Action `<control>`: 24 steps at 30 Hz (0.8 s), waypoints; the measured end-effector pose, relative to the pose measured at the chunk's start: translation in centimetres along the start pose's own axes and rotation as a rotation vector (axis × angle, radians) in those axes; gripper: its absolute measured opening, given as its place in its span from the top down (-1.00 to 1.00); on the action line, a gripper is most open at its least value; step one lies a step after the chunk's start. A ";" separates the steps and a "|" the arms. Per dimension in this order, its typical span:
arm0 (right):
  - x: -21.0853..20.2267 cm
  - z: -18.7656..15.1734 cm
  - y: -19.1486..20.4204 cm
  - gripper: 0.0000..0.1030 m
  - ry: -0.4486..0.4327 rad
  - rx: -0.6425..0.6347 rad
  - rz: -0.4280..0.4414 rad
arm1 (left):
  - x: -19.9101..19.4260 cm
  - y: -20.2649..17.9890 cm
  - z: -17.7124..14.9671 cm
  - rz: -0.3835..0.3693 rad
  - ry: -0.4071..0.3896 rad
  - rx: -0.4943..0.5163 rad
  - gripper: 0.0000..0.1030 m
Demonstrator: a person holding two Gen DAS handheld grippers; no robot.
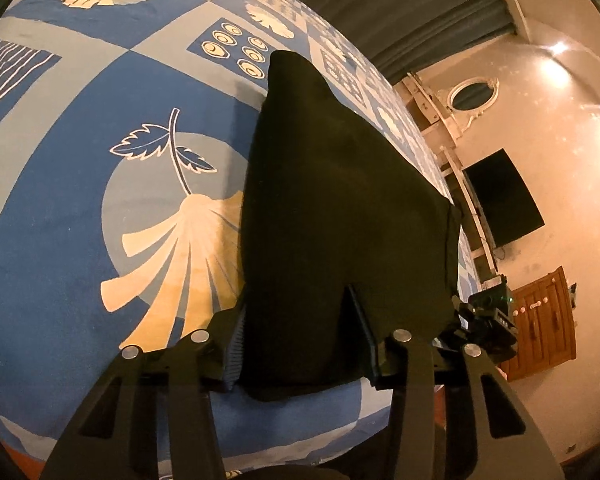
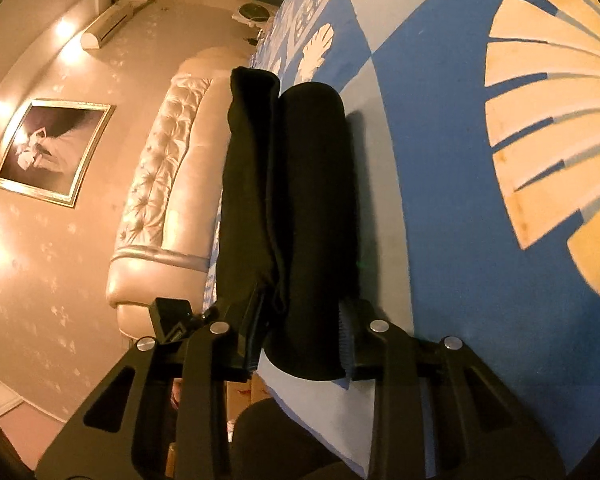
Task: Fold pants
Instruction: 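Lift the gripped edge with both grippers and fold it over the pants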
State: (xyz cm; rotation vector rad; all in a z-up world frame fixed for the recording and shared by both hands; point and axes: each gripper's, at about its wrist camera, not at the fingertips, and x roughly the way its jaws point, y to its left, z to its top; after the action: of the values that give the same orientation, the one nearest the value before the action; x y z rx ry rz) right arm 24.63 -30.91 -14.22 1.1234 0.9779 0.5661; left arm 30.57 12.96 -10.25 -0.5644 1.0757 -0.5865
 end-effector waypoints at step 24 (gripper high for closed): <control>-1.1 0.4 -1.6 0.44 -0.009 0.013 0.059 | -0.3 -0.4 -0.6 0.022 -0.026 0.039 0.12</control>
State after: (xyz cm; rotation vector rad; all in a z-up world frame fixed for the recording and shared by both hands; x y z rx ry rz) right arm 24.31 -32.61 -15.27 1.1684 0.9436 0.6025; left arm 29.87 12.77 -10.04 -0.5241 1.0425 -0.5782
